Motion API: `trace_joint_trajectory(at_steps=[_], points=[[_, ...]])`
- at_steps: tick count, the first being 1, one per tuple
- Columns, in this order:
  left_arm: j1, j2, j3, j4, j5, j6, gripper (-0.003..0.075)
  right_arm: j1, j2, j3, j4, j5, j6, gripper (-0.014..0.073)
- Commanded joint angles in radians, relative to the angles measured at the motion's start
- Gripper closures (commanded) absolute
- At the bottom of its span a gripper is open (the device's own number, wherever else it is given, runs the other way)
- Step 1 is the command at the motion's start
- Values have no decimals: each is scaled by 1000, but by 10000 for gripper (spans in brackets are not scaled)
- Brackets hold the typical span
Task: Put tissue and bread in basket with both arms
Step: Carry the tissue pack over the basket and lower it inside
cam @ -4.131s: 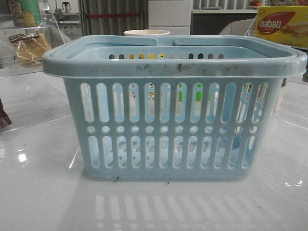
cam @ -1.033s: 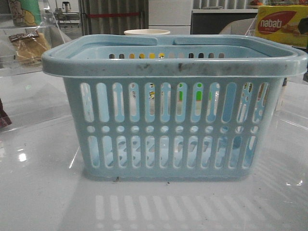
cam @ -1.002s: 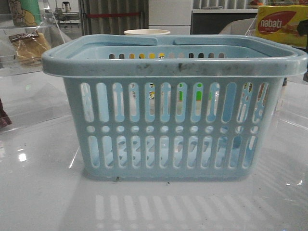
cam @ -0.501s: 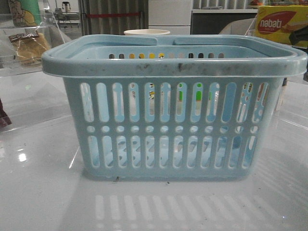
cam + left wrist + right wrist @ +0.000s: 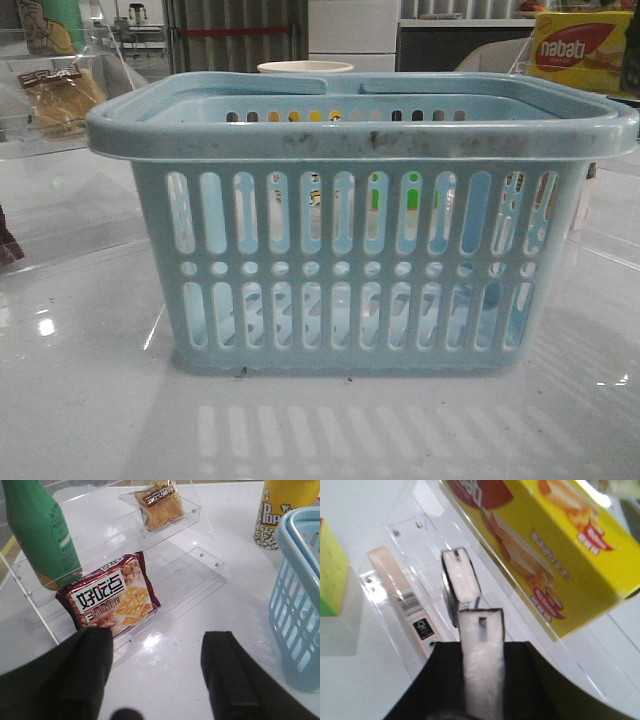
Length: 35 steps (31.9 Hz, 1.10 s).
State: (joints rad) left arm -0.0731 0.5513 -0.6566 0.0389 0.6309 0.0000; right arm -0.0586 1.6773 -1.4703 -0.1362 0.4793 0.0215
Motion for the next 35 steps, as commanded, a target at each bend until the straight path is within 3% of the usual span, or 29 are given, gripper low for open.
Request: trace_joint_trajectory(at_steps=[1, 11, 19, 28, 35], points=[[-3, 10, -35, -1, -81, 0, 265, 30, -127, -36, 5, -16, -3, 452], [-3, 10, -35, -1, -81, 0, 265, 148, -305, -36, 151, 142, -3, 452], [-3, 10, -35, -1, -81, 0, 265, 259, -341, -35, 277, 217, -3, 452], [-3, 10, -35, -1, -81, 0, 265, 470, -221, -25, 292, 231, -3, 452], [-3, 10, -35, -1, -81, 0, 265, 567, -76, -25, 303, 248, -3, 443]])
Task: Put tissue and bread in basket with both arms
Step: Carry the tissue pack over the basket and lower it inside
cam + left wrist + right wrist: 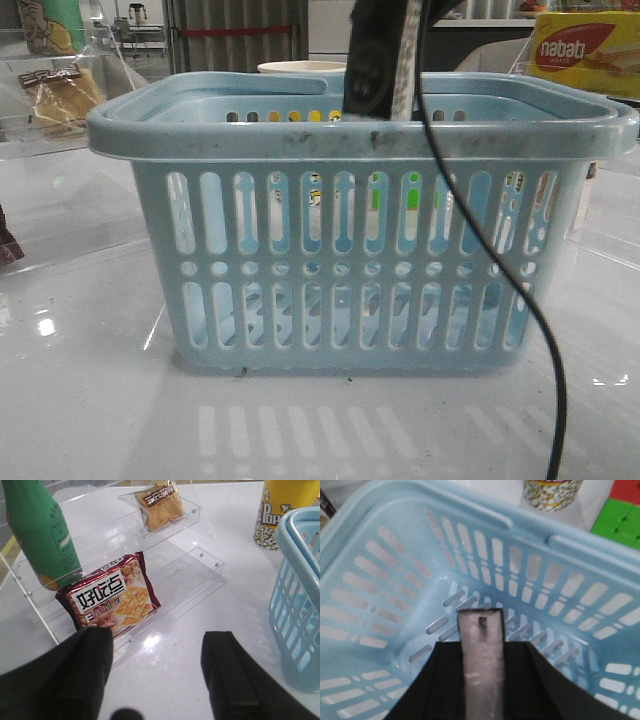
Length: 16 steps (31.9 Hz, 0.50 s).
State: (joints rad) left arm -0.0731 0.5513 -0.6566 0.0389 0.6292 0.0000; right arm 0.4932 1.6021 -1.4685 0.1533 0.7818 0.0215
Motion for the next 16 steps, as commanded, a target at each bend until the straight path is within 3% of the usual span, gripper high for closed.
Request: trace_joint_trajectory(at_steps=[1, 3, 6, 8, 16], points=[[-3, 10, -35, -1, -79, 0, 265, 18, 18, -27, 14, -63, -3, 424], [-3, 10, -35, -1, -79, 0, 265, 18, 49, -27, 14, -78, -3, 334], [-3, 10, -35, -1, -79, 0, 265, 18, 89, -27, 14, -103, -3, 97], [-3, 10, -35, -1, -79, 0, 265, 18, 98, -27, 13, -104, -3, 6], [-3, 10, -35, -1, -79, 0, 265, 18, 3, -27, -68, -54, -21, -8]])
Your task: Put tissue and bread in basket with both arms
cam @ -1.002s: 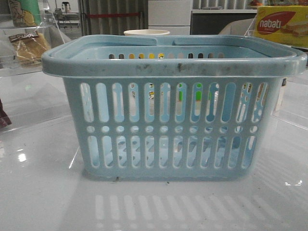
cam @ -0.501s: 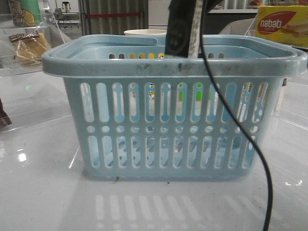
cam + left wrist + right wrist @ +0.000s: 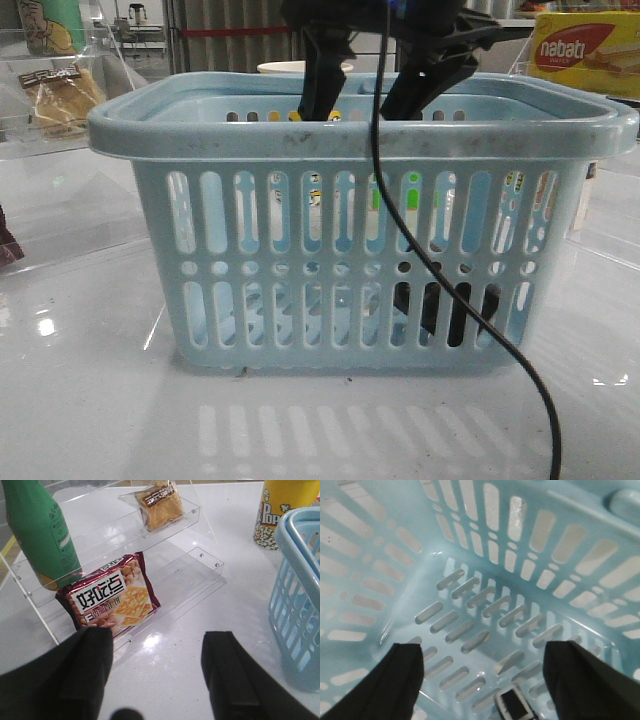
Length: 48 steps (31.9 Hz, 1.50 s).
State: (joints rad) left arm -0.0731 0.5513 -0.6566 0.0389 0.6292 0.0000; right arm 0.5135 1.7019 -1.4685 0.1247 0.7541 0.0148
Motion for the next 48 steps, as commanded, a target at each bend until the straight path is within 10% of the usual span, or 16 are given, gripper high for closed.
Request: trace_joint_trajectory(at_steps=[1, 26, 48], points=[[-3, 10, -35, -1, -79, 0, 265, -2, -124, -27, -60, -9, -15, -8], [-3, 10, -35, -5, -81, 0, 265, -2, -1096, 663, -125, -38, -33, -8], [-3, 326, -178, 0, -164, 0, 97, -2, -1127, 692, -125, -27, -33, -8]])
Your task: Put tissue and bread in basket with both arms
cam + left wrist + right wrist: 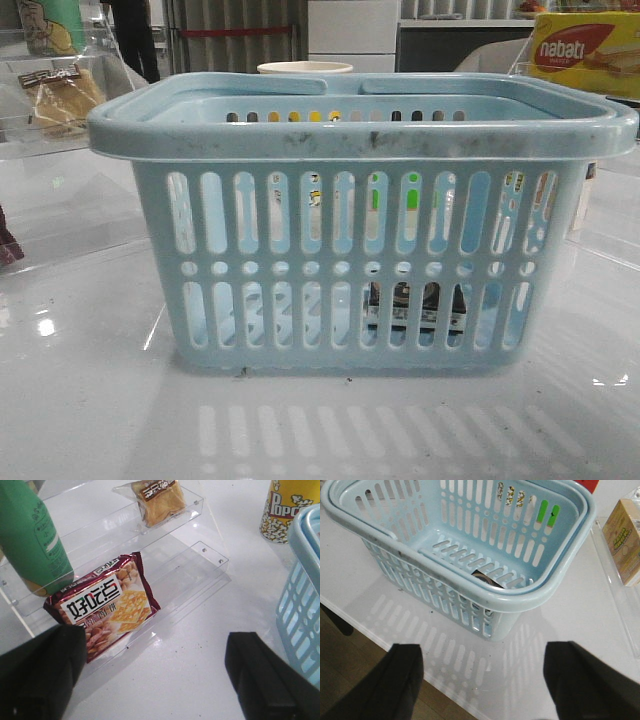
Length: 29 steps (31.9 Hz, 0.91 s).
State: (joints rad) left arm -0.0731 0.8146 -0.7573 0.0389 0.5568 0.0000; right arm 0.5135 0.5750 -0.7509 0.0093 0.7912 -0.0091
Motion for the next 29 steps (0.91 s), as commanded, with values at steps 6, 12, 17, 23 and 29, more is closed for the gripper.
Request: trace_joint_trajectory(at_steps=[6, 12, 17, 23, 29], points=[[-3, 326, -267, 2, -113, 0, 97, -2, 0, -26, -9, -64, -9, -8], [14, 581, -478, -10, -106, 0, 97, -2, 0, -26, -9, -64, -9, -8], [55, 754, -626, -39, -105, 0, 97, -2, 0, -26, -9, -64, -9, -8], [71, 933, -770, -87, -109, 0, 97, -2, 0, -26, -9, -64, -9, -8], [71, 1050, -868, -164, -181, 0, 99, -2, 0, -26, -9, -64, -9, -8]])
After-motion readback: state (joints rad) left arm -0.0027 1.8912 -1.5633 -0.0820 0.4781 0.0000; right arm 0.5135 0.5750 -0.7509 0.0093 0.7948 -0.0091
